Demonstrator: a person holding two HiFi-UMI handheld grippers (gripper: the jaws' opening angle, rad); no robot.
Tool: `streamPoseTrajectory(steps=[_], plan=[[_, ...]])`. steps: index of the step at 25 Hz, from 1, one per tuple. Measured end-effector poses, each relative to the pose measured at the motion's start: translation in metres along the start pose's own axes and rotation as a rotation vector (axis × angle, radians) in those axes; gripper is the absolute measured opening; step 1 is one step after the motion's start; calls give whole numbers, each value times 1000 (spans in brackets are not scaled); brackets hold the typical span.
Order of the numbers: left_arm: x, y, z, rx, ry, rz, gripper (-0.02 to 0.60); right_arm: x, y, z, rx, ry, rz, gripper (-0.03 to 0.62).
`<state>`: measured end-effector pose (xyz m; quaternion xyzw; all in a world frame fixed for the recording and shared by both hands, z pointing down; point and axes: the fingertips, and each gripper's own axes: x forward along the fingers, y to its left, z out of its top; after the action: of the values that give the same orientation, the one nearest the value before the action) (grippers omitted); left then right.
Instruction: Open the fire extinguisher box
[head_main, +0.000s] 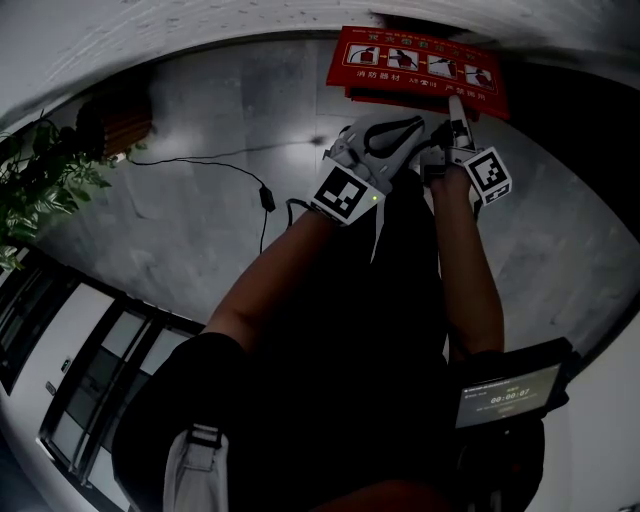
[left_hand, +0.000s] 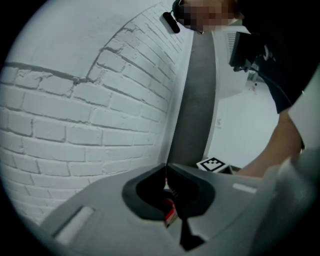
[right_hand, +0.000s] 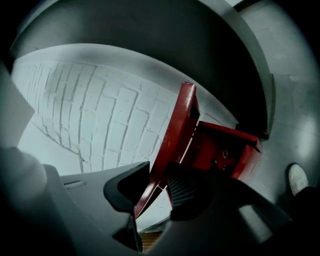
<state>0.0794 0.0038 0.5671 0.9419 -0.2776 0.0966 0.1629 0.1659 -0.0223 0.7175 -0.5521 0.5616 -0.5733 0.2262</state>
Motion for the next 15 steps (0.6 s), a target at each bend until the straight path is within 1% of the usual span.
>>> streamPoseTrajectory(steps=[3, 5, 8, 12, 13, 15], plan=[[12, 14, 32, 19, -22, 12, 12, 21, 44, 33, -70, 2, 33, 109], [14, 16, 40, 19, -26, 13, 12, 28, 60, 45, -94, 0, 49, 106], [15, 18, 42, -10, -24, 8, 12, 38, 70, 53, -107, -6, 70, 103], [14, 30, 38, 21, -28, 20, 12, 53, 78, 57, -130, -9, 92, 92], [15, 32, 39, 18, -29, 22, 12, 56, 80, 59, -133, -10, 95, 92], [15, 34, 42, -7, -24, 20, 12, 59, 81, 63, -122, -17, 75, 94]])
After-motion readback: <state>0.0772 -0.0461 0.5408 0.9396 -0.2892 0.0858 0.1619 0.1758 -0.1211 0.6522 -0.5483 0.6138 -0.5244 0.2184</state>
